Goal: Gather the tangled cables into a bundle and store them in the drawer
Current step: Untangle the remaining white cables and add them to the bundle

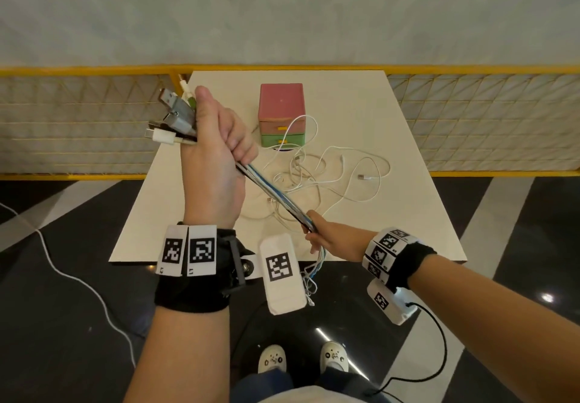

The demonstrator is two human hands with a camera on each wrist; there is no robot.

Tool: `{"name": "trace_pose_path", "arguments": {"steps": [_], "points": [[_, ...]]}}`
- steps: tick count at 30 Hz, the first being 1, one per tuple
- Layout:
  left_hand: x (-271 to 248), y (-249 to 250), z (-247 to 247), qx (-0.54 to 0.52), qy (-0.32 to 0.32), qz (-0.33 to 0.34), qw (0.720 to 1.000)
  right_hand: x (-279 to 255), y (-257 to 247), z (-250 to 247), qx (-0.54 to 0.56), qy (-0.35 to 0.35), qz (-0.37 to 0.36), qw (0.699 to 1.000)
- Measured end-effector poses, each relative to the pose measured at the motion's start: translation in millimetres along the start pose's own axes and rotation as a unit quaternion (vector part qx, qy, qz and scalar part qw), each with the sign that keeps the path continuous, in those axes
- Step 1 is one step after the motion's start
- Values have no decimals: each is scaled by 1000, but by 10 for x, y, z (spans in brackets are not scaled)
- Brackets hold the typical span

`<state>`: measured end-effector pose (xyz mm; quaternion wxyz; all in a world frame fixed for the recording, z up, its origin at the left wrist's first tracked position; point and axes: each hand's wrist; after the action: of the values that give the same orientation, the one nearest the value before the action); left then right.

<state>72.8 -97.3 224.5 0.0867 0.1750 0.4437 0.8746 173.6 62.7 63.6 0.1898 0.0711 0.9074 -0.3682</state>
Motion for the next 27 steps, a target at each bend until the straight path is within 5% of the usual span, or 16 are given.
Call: {"name": "trace_pose_path", "arguments": {"steps": [6, 10, 13, 18, 22, 27], "points": [[51, -42, -92, 92, -48, -2, 995, 33, 191, 53, -38, -77, 93, 992], [17, -235, -109, 175, -56, -74, 980, -2, -313, -265, 75, -5, -32, 997], [1, -426, -137, 229, -72, -85, 967, 61, -756, -356, 226, 26, -135, 964], [128, -457, -301, 312, -84, -41, 945, 174, -992, -296, 257, 41, -141, 955], [133, -453, -373, 229, -96, -57, 967, 209, -1019, -234, 285, 34, -179, 941], [289, -343, -468, 139, -28, -38, 989, 511, -750, -67, 58, -8, -179, 982]]}}
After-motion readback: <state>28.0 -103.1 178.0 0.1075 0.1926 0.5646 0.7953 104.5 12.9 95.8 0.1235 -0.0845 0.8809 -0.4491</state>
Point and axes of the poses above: each hand's wrist, its own x-axis towards the middle knuckle, its own z-axis out of the palm, y = z × x, and after that the axes turned 6 degrees about z, right-handed
